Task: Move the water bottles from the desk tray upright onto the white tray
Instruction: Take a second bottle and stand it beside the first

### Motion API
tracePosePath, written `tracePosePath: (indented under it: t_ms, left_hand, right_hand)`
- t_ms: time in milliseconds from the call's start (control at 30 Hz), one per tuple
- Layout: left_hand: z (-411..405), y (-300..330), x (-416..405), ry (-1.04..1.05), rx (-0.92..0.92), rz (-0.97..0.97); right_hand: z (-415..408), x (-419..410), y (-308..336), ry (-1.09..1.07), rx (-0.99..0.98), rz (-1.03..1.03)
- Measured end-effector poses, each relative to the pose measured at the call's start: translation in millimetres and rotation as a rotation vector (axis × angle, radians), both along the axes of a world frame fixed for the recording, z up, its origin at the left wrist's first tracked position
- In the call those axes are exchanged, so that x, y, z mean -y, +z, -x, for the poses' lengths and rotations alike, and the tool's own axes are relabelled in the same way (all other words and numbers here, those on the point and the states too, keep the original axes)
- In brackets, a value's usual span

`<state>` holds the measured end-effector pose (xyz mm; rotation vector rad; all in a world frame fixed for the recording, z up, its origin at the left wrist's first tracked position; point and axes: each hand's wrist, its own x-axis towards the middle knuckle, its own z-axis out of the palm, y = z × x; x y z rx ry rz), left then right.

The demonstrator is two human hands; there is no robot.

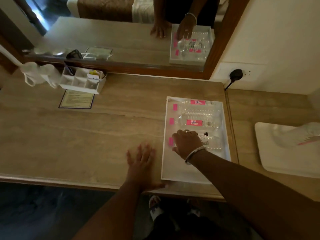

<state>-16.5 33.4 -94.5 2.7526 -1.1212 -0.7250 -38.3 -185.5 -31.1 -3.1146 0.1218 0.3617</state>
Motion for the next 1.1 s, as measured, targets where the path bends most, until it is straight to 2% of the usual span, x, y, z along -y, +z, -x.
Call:
tracePosePath:
  t_ms: [200, 300, 433, 567, 667, 733, 867, 1100]
  left_hand:
    - [1, -5, 2, 0.022, 0.037, 0.03]
    - [1, -6, 3, 0.023, 0.05, 0.002]
    - [2, -2, 4, 0.023, 0.061, 0.0]
    - [2, -2, 2, 0.012, 0.068, 0.001]
    - [2, 1, 5, 0.008, 0.056, -0.013]
    - [6, 7, 11, 0.013, 0.039, 0.001]
    - [22, 31, 50, -0.031, 0.101, 0.07]
    - [90, 53, 172, -0.115, 0.221, 0.16]
  right_hand:
    - [-4, -1, 1, -0.04, 0.035, 0.001]
    - [3, 1, 14, -0.058, 0.095, -0.064]
    - [24, 16, 40, -0.227, 0.377, -0.294]
    - [50, 41, 61, -0.37, 0.511, -0.67]
    - [75, 68, 81, -0.557, 0.625, -0.82]
    - [94, 86, 92, -0.653, 0.638, -0.837]
    - [129, 119, 113, -0.66, 0.73, -0.786]
    - [213, 210, 142, -0.512, 0.682, -0.725]
